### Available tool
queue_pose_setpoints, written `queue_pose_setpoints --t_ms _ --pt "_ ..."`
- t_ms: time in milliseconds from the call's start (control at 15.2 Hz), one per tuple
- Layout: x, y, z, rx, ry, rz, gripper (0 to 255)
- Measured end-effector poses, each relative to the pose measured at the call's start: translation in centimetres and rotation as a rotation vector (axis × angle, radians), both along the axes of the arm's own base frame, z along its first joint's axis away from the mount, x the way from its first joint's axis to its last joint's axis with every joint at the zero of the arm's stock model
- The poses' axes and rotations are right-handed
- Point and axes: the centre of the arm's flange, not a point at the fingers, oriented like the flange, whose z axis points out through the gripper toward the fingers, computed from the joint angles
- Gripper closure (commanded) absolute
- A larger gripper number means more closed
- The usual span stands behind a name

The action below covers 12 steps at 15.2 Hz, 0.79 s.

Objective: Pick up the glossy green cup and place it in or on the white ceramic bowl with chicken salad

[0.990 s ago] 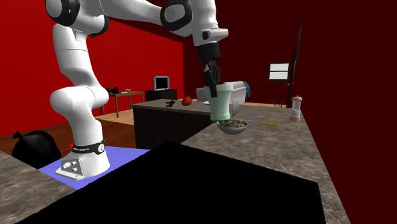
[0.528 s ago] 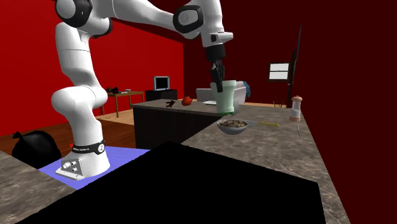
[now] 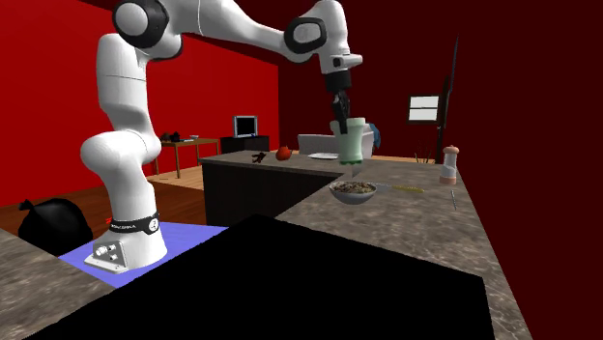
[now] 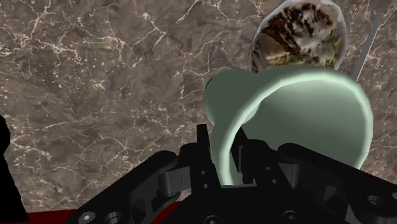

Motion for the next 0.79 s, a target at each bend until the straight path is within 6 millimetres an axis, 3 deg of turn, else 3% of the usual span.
queue_pose_setpoints --t_ms 660,792 --pt "2.1 12.8 1.5 0.000 0.000 0.000 255" --pt "2.7 14.4 1.3 0.000 0.001 -0.001 255"
